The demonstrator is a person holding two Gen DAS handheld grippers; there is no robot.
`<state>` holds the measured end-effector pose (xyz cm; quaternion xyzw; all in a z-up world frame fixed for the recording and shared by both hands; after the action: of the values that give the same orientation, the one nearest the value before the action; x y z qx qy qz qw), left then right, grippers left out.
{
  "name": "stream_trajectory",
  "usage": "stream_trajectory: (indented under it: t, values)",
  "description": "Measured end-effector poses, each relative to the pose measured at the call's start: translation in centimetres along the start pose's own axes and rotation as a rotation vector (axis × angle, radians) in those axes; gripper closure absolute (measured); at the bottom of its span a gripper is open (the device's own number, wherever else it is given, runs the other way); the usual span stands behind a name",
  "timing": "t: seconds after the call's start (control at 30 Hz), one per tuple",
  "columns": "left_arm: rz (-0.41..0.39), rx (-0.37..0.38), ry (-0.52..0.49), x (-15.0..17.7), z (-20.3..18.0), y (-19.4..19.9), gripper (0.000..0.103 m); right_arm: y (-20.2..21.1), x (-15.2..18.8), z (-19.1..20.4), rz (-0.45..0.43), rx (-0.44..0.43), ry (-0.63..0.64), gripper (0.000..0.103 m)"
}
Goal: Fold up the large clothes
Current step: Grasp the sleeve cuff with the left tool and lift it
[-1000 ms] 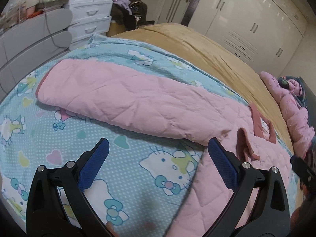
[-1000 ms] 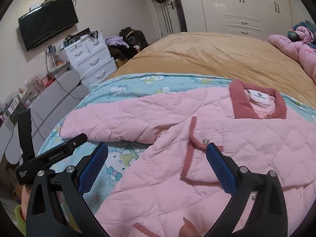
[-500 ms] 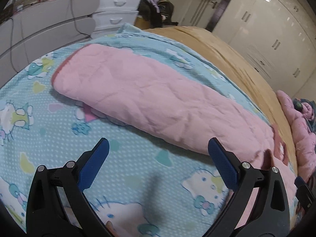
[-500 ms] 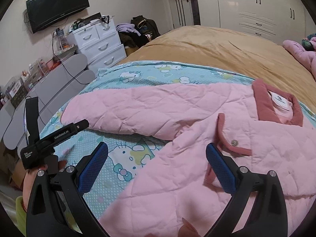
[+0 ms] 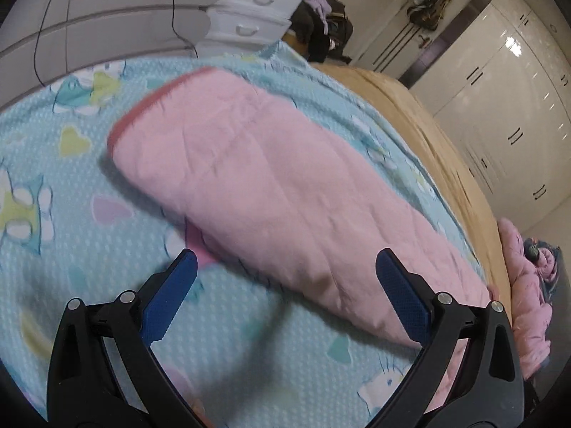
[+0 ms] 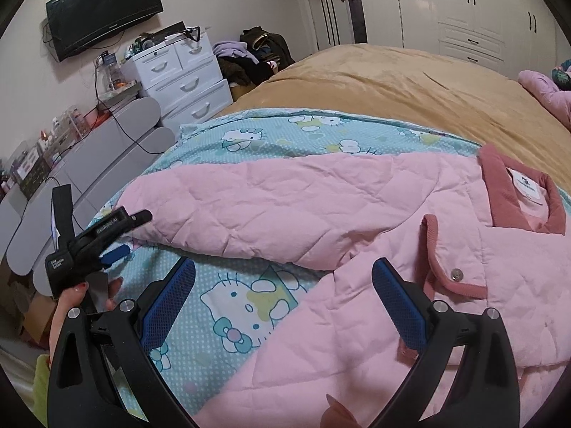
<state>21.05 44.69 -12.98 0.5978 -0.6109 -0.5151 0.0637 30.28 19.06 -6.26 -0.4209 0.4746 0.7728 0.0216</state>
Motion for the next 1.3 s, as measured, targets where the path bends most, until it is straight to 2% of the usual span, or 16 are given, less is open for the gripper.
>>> stream_trajectory:
  t: [0.1,0.27,0.4,0.43,0.47,0.5,0.57,0.63,0.67,0.83,1.0,1.3]
  values:
    - [-0.010,0.025,0.057,-1.1,1.2,-0.4,0.009,-0.4,0.3,0.1,0.004,-0.004,-0.010,0.004]
    - [-0.012,-0.005,0.158,-2.5,3.8,-2.2,0.009,-0.7,1.1,-0.2,0.015,-0.007,-0.045,0.004]
    - [-0.031,0.009,0.194,-3.7,4.5,-3.1,0.010,-0.7,1.9,-0.7,0.028,-0.001,-0.065,0.004]
    - [-0.033,0.007,0.204,-4.0,4.7,-3.4,0.018,-0.6,2.0,-0.9,0.030,0.003,-0.067,0.004]
    - [-0.037,-0.002,0.208,-4.2,4.8,-3.5,0.039,-0.5,2.2,-1.1,0.031,0.009,-0.071,0.004]
    - [-0.042,-0.015,0.206,-4.3,4.9,-3.5,0.050,-0.3,2.3,-1.4,0.030,0.015,-0.077,0.004]
    - [-0.061,-0.008,0.211,-5.0,5.1,-3.2,0.078,0.3,2.5,-2.0,0.027,0.022,-0.091,0.004]
    - [-0.096,0.022,0.219,-5.5,4.9,-1.9,0.094,1.0,2.7,-2.9,0.017,0.033,-0.110,0.004]
    - [-0.118,0.029,0.210,-5.8,4.6,-1.2,0.098,1.5,2.8,-3.3,0.014,0.038,-0.121,0.004]
    - [-0.220,0.104,0.127,-7.6,1.5,3.2,0.099,3.4,3.7,-5.8,0.010,0.045,-0.186,0.004]
    - [-0.296,0.169,0.080,-8.3,-1.4,7.1,0.099,6.0,3.9,-8.1,-0.018,0.088,-0.215,0.004]
    - [-0.375,0.246,-0.025,-8.3,-7.0,11.9,0.099,10.4,5.3,-11.8,-0.074,0.131,-0.292,0.004]
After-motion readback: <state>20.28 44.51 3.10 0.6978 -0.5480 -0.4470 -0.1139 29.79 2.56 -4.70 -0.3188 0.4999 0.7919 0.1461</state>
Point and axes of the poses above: each gripper's, at about its wrist camera, not at the fingertips, and y roughly against the way its jaws point, z to its left, x to its underside, the point moved 9 cm from there along -y, roughly the way its jaws point
